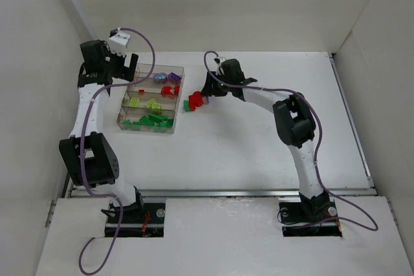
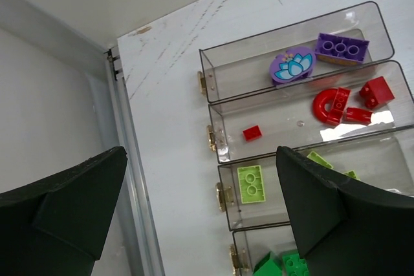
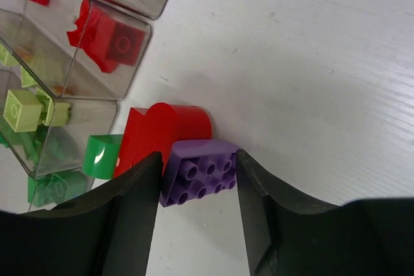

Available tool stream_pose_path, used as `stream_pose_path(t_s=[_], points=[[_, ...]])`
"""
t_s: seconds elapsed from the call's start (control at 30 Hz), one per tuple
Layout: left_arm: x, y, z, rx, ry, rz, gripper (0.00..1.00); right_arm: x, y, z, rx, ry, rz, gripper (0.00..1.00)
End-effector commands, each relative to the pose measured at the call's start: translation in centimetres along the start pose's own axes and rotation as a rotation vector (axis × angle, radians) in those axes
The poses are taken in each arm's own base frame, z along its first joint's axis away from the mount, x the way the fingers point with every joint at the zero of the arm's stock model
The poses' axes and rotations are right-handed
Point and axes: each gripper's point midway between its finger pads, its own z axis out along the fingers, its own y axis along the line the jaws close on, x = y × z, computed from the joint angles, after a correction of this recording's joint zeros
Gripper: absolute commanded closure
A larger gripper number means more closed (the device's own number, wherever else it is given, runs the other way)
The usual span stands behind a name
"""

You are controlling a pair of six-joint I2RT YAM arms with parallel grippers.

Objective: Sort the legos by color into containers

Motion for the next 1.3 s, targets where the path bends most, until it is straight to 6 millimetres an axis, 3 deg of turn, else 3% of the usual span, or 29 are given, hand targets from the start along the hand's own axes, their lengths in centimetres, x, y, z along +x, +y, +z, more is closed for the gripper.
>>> stream_pose_path(t_s=[0.0,0.2,0.47,0.53,0.57,0.67,0.73,0.83,0.87,0.97,1.0,1.27], points=[[-3.2,-0.3,-0.7,0.026,-0.081,0.025,0.00,-0.7,0.6,0.7,-0.007,-0.028,-0.009,0.47],[-0.9,-1.5,-0.1,0.006,0.011,0.097,0.00,-0.3,1.0,1.0,-0.010,-0.016,-0.011,0.48],[0.4,-5.2,0.3,0.097,0.076,0.223,0.00,1.1,0.5,1.4,0.032,0.045,0.002,0.82],[-0.1,-7.0,0.1,0.148,0.069,0.280,0.00,0.6,0.5,1.0,0.049,0.035,0.001,0.98],[-0.1,-7.9,0.1,0.177,0.070,0.310,0.00,0.4,0.7,0.6,0.047,0.031,0.000,1.00],[-0.2,-11.5,-0.4,0.289,0.071,0.431,0.00,-0.3,1.3,-0.7,0.040,0.017,-0.013,1.00],[0.0,-15.7,-1.1,0.418,0.067,0.488,0.00,-1.1,0.8,-1.5,0.062,-0.005,-0.010,1.00],[-0.3,-19.8,-2.2,0.514,0.044,0.513,0.00,-2.3,0.8,-3.4,0.082,-0.043,-0.023,1.00],[0.1,-22.1,-2.6,0.561,0.049,0.519,0.00,-2.2,0.8,-3.7,0.081,-0.044,-0.034,1.00],[1.2,-25.3,-3.2,0.643,0.055,0.532,0.00,-2.5,1.3,-4.9,0.044,-0.040,-0.039,1.00],[2.5,-26.8,-3.3,0.683,0.076,0.556,0.00,-2.4,1.1,-5.5,0.040,-0.037,-0.033,1.00],[6.0,-29.7,-0.7,0.775,0.073,0.606,0.00,-0.7,0.5,-5.9,-0.002,0.019,-0.031,1.00]])
